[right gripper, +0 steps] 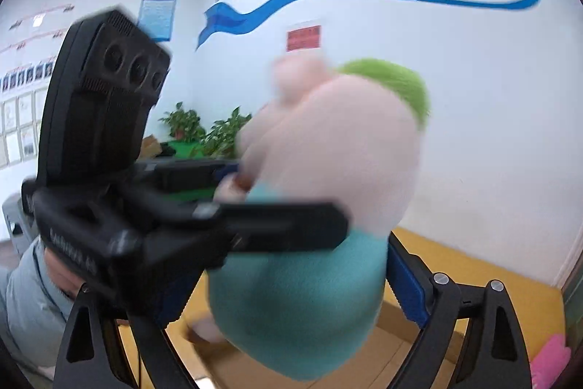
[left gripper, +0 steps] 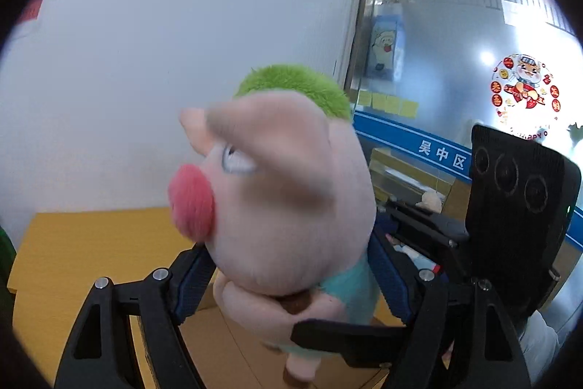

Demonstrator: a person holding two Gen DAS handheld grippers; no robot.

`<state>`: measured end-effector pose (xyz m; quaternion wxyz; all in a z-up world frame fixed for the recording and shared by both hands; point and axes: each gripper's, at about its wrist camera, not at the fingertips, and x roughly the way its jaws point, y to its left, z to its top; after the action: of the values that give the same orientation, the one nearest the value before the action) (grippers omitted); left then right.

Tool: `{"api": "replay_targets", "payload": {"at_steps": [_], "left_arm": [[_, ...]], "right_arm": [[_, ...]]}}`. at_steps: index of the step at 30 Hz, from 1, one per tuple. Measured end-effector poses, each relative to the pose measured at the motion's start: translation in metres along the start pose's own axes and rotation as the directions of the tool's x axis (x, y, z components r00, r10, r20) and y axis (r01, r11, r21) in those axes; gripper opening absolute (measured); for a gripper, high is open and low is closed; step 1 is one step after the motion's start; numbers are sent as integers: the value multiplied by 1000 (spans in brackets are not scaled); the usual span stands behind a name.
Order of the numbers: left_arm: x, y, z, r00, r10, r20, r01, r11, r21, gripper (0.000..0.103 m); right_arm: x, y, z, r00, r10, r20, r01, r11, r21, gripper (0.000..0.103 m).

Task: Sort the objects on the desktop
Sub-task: 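Lift the pig plush with both grippers and carry it over the cardboard box, then lower the pig plush into the cardboard box and open both grippers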

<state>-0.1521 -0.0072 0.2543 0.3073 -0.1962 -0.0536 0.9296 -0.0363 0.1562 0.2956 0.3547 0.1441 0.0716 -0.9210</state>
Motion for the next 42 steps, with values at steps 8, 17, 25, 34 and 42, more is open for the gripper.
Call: {"api": "replay_targets", "payload": {"at_steps": [8,17,25,34,42], "left_arm": [[86,86,-56,983,-2,-186,-35,980,-198,79],[150,149,-108,911,21,-412,-174,925,-337,79],[188,196,-161,772,39,-635,-366,844,-393,80],[172,192,-157,786,59,-615,-358,855,-376,83],[157,195,-155,796,139,-590,-386,866,-317,83]], "right_arm": [[112,-63,-45,986,38,-164,-13,988,154,80],[193,-95,-130,925,206,-320,-50,898,436,79],[297,-146,-219,819,466,-336,-44,633,773,80],[327,-139,-241,806,483,-341,7,569,823,100],[307,-111,-243,753,492,-436,11,654,756,77]]}}
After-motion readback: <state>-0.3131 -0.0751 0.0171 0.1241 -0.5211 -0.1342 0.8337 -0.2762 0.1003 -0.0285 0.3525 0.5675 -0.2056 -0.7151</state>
